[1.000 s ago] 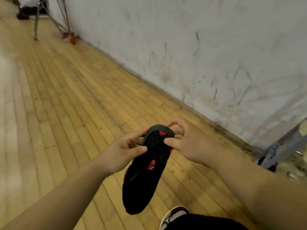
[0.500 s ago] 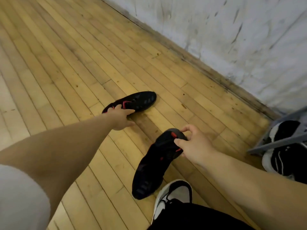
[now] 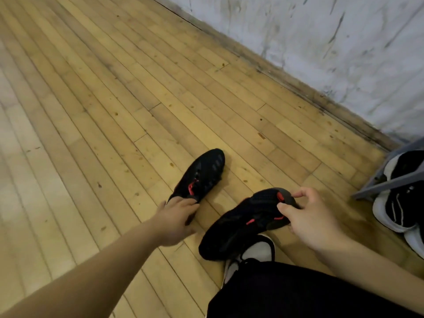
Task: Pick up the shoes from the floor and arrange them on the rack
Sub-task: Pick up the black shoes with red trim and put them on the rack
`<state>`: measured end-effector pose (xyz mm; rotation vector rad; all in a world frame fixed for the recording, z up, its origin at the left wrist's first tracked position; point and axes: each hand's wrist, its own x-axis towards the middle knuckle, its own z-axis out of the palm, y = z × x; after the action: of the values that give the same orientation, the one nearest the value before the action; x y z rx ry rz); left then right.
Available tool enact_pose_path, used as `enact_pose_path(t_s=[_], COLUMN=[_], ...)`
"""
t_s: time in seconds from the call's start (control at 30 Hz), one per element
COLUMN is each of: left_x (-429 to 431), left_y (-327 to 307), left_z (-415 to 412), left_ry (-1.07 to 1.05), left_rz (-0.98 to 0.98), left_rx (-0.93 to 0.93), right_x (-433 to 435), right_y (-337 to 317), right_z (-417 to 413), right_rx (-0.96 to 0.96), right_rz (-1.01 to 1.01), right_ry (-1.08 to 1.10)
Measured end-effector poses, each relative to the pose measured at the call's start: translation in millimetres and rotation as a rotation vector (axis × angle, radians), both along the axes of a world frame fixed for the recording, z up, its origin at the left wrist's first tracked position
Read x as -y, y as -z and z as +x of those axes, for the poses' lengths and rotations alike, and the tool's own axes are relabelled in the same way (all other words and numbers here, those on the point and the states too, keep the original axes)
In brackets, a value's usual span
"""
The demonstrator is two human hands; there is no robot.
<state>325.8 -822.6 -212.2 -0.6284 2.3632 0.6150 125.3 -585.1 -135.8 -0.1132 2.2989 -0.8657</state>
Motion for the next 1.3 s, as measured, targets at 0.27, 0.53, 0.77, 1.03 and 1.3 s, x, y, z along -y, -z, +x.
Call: enact_pose_path(t_s=[0.27,0.53,0.77,1.03,1.3], left_x=[-51.5,-47.5,-81.2,-132.3,-250.7], left_y=[20.8,26.5,-35.2,-200.0,-391.3], left_z=[45.3,45.4,44.2,-17.1,-80.4], left_ry=[-0.503,-0.592,-0.795,-0.556,-0.174], left_rz=[-0.073,0.083,0.230,0.356,0.392], left_rx=[-0.207,-0.265,-0.493,-0.820,-1.148], right_x=[-27.9,-21.1,-63.6,-161.5,-299.3], right_y=[-8.9,-27.1,-71.5,-232.1,-391.6], right_z=[12.6,6.0,-10.0,-21.7,15.2], right_rx=[0.047,0.101,0.351,0.060,-0.437], right_rz=[0.130,0.090,0.016,-0.135,-0.544], right_ry=[-0.146,-0.420,-0.013,0.146,0.329])
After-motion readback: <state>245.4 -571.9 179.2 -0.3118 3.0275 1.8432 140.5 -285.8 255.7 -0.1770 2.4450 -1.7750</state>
